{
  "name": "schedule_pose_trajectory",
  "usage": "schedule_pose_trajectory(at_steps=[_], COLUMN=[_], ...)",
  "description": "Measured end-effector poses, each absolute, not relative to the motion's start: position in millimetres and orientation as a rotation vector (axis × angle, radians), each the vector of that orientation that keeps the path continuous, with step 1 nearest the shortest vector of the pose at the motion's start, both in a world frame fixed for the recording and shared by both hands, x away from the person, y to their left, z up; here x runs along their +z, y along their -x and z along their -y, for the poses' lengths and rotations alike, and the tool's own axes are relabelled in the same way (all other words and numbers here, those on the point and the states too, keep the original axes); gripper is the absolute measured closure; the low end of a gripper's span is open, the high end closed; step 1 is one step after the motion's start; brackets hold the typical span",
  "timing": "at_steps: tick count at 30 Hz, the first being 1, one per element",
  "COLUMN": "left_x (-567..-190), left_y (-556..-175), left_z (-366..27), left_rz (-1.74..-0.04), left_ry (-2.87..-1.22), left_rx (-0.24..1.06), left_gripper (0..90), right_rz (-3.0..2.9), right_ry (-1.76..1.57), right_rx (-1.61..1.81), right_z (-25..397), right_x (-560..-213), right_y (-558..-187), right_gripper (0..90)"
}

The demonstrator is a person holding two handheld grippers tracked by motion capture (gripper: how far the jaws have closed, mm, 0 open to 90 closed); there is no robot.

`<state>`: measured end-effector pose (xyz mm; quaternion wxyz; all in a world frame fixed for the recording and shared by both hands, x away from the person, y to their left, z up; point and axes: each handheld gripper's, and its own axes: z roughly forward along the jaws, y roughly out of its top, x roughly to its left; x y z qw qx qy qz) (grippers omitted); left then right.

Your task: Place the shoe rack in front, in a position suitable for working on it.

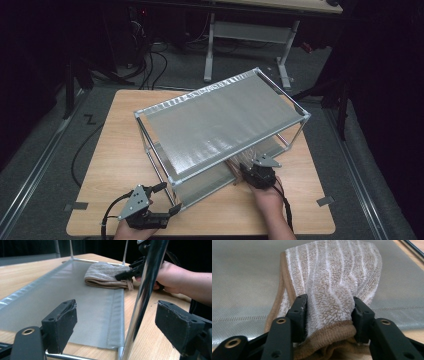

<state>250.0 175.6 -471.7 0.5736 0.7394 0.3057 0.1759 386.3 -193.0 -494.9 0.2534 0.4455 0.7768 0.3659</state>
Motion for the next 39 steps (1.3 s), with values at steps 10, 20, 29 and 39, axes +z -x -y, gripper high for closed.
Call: schedule_pose_trajectory(at_steps=[10, 20, 29, 39], left_x=[-446.0, -469.6, -468.5, -465.7], left_y=[-249.5, -242.6, -243.2, -245.7], left_z=[-154.2, -174.9, -174.9, -163.9], left_rz=[-0.641, -0.669, -0.679, -0.675], left_ry=[-1.828, -1.714, -1.688, -1.691], left_rx=[0.432, 0.399, 0.401, 0.407], left_gripper=[18.7, 33.5, 33.7, 46.0], right_rz=[-2.112, -2.093, -2.262, -2.343], right_ry=[-1.19, -1.061, -0.996, -0.96], right_rx=[1.011, 1.158, 1.213, 1.228], right_z=[191.9, 157.3, 91.0, 56.7], right_x=[-494.5, -467.0, -486.1, -492.9], right_y=[-385.0, -343.1, -318.2, -310.5], right_gripper=[62.5, 61.7, 60.8, 57.3])
